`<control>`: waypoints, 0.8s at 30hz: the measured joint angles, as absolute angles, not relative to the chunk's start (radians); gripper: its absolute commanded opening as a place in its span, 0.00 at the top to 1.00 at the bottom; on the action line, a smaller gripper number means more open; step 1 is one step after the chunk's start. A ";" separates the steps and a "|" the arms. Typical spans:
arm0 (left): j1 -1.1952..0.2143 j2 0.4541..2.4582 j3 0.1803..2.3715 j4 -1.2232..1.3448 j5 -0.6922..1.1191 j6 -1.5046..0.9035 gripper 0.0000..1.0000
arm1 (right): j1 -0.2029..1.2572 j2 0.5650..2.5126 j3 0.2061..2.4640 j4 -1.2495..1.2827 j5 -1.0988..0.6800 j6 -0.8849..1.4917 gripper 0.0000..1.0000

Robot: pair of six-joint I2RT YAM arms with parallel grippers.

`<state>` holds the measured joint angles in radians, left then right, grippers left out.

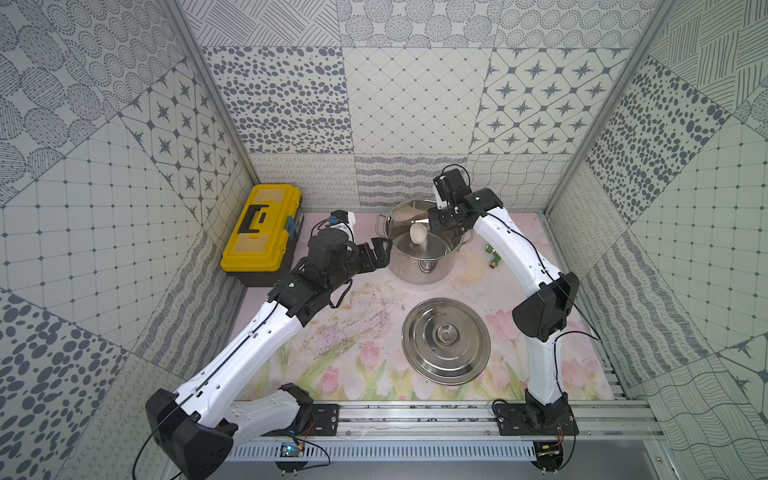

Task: Stir the soup with a spoon
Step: Stir the soup in the pan with a stick.

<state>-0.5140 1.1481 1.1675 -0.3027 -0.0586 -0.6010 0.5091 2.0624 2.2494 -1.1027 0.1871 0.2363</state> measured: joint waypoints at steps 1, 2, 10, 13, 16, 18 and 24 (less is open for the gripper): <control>-0.514 1.151 1.168 -0.303 -0.059 -0.601 0.01 | 0.503 2.052 2.231 -1.102 0.189 0.231 1.00; -0.514 1.153 1.168 -0.303 -0.058 -0.601 0.01 | 0.499 2.040 2.214 -1.103 0.191 0.228 1.00; -0.514 1.179 1.174 -0.302 -0.058 -0.598 0.00 | 0.507 1.863 1.988 -1.098 0.183 0.216 1.00; -0.514 1.184 1.176 -0.299 -0.058 -0.598 0.01 | 0.515 1.805 1.926 -1.093 0.171 0.222 1.00; -0.514 1.185 1.176 -0.296 -0.058 -0.598 0.01 | 0.527 1.773 1.892 -1.092 0.163 0.235 1.00; -0.514 1.185 1.176 -0.295 -0.058 -0.598 0.01 | 0.548 1.766 1.880 -1.089 0.158 0.248 1.00; -0.514 1.184 1.176 -0.294 -0.059 -0.598 0.01 | 0.618 1.778 1.874 -1.070 0.130 0.287 1.00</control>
